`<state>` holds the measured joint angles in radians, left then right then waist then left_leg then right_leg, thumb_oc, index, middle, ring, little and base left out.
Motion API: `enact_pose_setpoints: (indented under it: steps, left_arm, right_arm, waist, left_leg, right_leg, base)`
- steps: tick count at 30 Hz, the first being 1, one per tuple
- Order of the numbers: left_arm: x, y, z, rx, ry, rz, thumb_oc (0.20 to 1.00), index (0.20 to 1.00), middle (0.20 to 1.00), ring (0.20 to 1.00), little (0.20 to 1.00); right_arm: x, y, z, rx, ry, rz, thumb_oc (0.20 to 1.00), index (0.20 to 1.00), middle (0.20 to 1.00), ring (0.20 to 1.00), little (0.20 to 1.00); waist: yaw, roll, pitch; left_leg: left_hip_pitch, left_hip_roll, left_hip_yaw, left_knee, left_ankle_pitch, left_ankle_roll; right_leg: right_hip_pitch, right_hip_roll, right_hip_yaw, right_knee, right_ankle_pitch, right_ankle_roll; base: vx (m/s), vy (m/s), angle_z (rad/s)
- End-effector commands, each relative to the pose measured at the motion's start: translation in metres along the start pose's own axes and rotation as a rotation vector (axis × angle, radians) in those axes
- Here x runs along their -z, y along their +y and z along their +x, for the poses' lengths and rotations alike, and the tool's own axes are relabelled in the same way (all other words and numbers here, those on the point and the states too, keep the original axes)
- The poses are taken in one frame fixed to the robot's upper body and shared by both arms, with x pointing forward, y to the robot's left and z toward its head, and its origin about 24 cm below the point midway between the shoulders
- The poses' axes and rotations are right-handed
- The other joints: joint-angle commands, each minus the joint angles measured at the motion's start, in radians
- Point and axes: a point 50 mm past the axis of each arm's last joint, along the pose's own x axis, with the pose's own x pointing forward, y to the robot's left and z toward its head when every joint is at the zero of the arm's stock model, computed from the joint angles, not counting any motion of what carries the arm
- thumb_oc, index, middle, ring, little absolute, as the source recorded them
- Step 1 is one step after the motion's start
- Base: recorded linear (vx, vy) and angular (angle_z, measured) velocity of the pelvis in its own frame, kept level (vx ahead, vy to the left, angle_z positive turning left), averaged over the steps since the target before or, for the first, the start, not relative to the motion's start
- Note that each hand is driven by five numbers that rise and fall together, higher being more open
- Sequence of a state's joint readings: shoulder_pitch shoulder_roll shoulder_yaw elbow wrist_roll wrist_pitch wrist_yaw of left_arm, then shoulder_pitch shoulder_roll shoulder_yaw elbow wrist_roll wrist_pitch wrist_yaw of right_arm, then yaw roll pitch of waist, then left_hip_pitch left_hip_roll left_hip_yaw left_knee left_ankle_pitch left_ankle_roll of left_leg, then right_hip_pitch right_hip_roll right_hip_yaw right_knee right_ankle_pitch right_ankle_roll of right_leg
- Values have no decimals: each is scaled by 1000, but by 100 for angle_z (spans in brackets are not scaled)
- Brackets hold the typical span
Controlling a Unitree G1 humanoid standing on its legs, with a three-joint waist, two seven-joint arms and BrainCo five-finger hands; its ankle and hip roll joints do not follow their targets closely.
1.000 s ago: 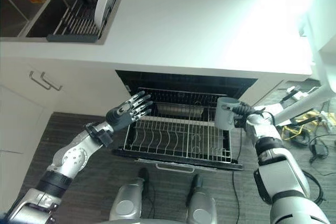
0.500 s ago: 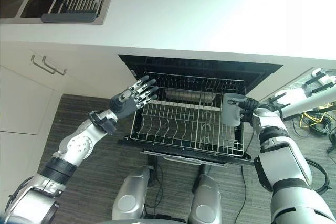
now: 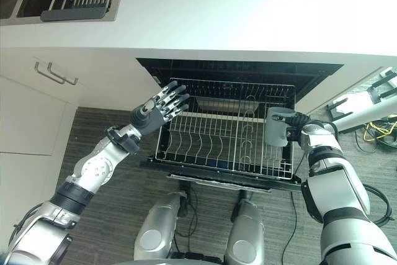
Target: Place the dishes in the dishwasher.
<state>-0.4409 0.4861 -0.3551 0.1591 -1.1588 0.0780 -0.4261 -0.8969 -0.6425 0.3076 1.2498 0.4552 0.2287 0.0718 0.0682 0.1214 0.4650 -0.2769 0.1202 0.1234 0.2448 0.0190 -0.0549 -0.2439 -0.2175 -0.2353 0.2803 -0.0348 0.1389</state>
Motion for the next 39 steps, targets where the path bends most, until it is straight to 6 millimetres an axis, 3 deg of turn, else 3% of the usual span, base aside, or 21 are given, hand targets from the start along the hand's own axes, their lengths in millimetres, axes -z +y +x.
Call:
enact_pose_setpoints:
  steps: [1, 15, 24, 29, 39]
  left_arm:
    - [-16, -19, 11, 101, -89, 17, 1000, 1000, 1000, 1000, 1000]
    - [-23, -19, 11, 115, -95, 58, 1000, 1000, 1000, 1000, 1000]
    - [-27, -15, 2, 80, -86, 94, 1000, 1000, 1000, 1000, 1000]
    - [-26, -11, -10, 29, -109, 95, 1000, 1000, 1000, 1000, 1000]
    - [-10, -9, -44, -103, -178, 97, 1000, 1000, 1000, 1000, 1000]
  right_arm:
    - [-32, 4, -2, 0, -94, -1, 1000, 1000, 1000, 1000, 1000]
    - [-41, -8, -6, 64, -125, -41, 1000, 1000, 1000, 1000, 1000]
    - [-72, -13, -18, 82, -311, 16, 1000, 1000, 1000, 1000, 1000]
    - [-72, -3, -27, 63, -393, 53, 1000, 1000, 1000, 1000, 1000]
    - [16, 43, -51, -141, -397, 283, 1000, 1000, 1000, 1000, 1000]
  waist:
    - [11, -5, -28]
    - [3, -29, -31]
    - [-10, -73, -56]
    - [-28, -94, -81]
    - [-89, -110, -151]
  left_leg:
    - [-3, 28, -23, 55, -128, -69]
    - [9, 43, -9, 55, -135, -69]
    - [31, 66, 6, 55, -142, -68]
    - [52, 78, 16, 55, -149, -66]
    - [107, 95, 32, 55, -166, -59]
  right_leg:
    - [-15, -51, 26, 20, -51, 23]
    - [-17, -37, 30, 20, -50, 22]
    - [-1, -14, 38, 20, -55, 18]
    - [19, 0, 45, 20, -65, 13]
    - [73, 31, 71, 20, -97, 3]
  base:
    - [-33, 2, 1]
    - [-2, -1, 0]
    - [12, -22, 0]
    - [46, -22, -8]
    - [74, -33, -10]
